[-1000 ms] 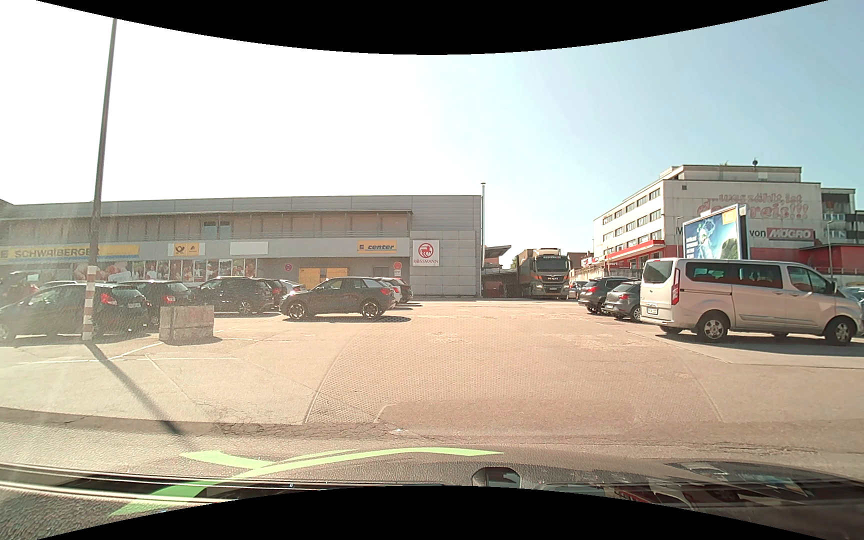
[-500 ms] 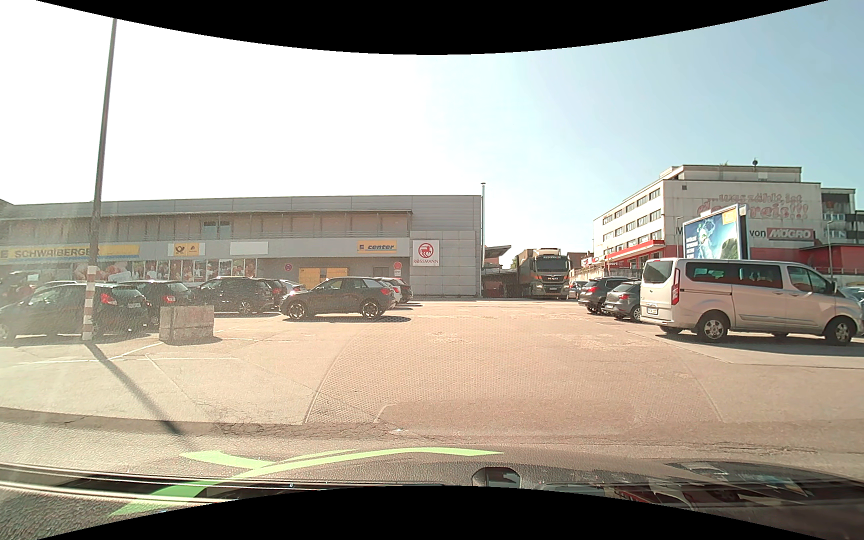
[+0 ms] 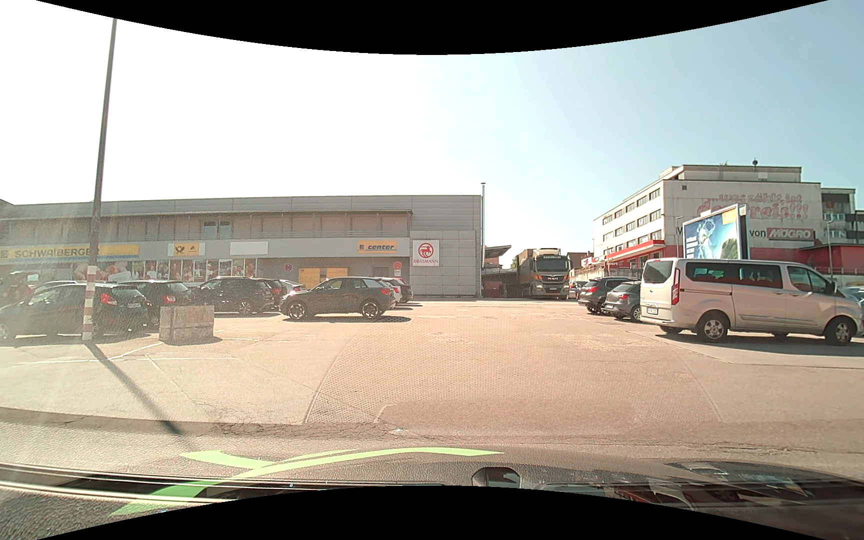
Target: Follow the waypoints while adhering to traffic rules and regulations
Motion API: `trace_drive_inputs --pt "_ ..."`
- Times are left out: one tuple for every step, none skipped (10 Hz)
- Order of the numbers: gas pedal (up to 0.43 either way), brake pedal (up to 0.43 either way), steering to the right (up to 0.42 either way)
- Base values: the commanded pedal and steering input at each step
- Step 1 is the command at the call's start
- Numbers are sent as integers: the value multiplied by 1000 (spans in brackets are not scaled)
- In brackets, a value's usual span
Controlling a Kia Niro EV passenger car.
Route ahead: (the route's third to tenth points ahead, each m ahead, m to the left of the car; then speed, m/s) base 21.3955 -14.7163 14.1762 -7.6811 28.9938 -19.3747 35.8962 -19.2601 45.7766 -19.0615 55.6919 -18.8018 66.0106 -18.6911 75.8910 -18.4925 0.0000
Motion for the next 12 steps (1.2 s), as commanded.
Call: trace_drive_inputs --pt "0 421 -55" --pt "0 421 -55" --pt "0 421 -55" --pt "0 421 -55" --pt "0 421 -56" --pt "0 421 -55" --pt "0 421 -55" --pt "0 421 -55" --pt "0 421 -55" --pt "0 421 -55" --pt "0 421 -55" --pt "0 421 -55"
